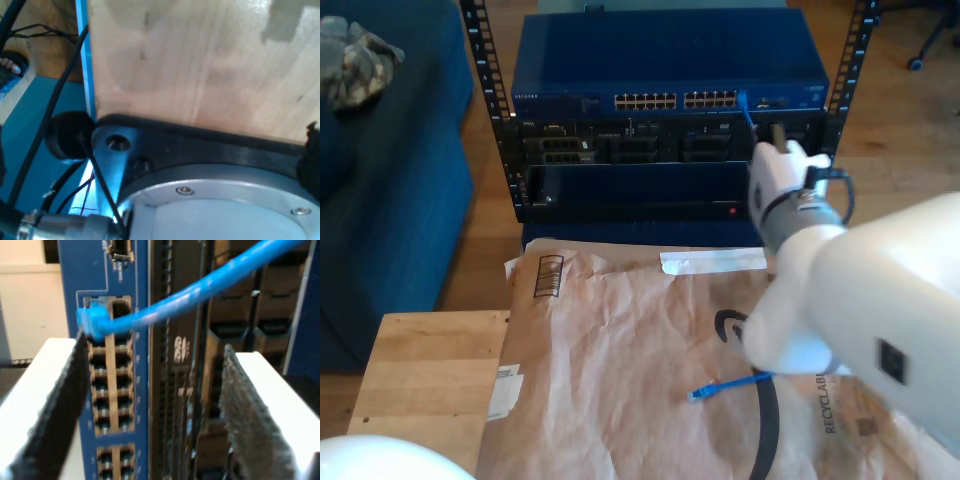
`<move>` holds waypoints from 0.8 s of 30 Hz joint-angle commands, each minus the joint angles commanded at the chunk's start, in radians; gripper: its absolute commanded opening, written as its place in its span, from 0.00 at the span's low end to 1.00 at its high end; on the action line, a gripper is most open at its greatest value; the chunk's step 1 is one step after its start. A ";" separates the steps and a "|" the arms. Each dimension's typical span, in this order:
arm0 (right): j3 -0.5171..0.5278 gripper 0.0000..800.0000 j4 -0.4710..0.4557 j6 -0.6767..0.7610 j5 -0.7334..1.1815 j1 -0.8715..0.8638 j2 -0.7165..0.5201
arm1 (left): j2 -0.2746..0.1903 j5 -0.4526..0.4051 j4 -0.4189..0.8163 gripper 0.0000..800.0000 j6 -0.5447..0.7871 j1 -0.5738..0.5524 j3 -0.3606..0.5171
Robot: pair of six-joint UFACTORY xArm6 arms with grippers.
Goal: Grab the cable and plug it in
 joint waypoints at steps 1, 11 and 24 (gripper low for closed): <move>0.011 0.72 -0.031 -0.002 0.064 -0.017 -0.040 | 0.000 0.000 0.000 1.00 0.000 0.000 0.000; 0.109 0.99 -0.322 -0.014 0.663 -0.330 -0.410 | 0.000 0.000 0.000 1.00 0.000 0.000 0.000; 0.087 0.99 -0.397 -0.350 1.181 -0.772 -0.578 | 0.000 0.000 0.000 1.00 0.000 0.000 0.000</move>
